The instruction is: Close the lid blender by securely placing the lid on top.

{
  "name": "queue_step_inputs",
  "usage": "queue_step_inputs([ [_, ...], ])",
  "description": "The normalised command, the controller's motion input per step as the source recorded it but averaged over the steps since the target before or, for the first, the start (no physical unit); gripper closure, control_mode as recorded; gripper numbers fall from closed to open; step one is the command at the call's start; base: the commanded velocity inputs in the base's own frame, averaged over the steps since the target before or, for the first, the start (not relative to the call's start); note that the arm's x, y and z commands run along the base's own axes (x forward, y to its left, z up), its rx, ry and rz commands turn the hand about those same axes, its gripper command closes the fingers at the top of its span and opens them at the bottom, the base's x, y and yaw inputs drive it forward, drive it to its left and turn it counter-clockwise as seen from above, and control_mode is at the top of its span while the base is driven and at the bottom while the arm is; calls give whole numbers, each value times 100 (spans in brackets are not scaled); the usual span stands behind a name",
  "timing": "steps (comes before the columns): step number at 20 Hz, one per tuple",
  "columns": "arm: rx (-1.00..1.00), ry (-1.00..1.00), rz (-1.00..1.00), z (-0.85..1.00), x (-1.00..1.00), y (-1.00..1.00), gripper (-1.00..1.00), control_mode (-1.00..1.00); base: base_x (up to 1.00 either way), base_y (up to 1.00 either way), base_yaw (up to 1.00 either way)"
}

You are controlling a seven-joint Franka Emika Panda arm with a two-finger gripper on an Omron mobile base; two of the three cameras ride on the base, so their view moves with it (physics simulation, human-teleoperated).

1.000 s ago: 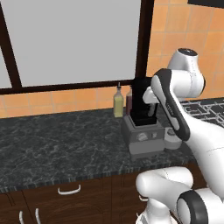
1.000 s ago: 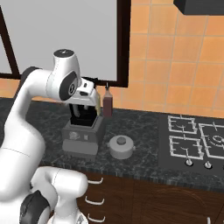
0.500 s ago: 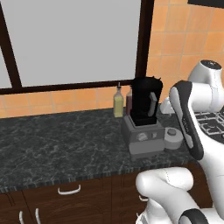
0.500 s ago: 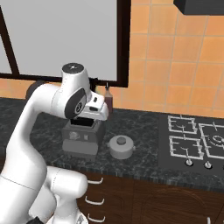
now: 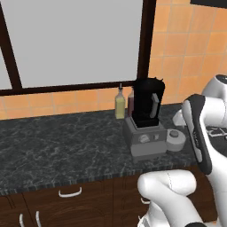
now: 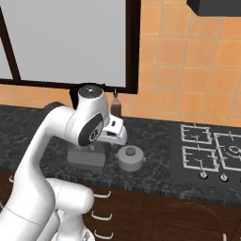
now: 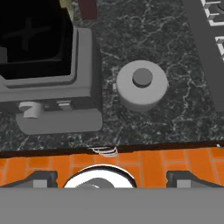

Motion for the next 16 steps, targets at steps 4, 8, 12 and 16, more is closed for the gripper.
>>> queue_step_inputs([
  [4,0,0,0,-40,3,-19,-100,-100,0,0,0],
  [8,0,4,0,-33,16,-20,-100,-100,0,0,0],
  [12,0,4,0,-24,27,-24,-100,-100,0,0,0],
  [16,-2,5,0,-29,28,-20,-100,-100,0,0,0],
])
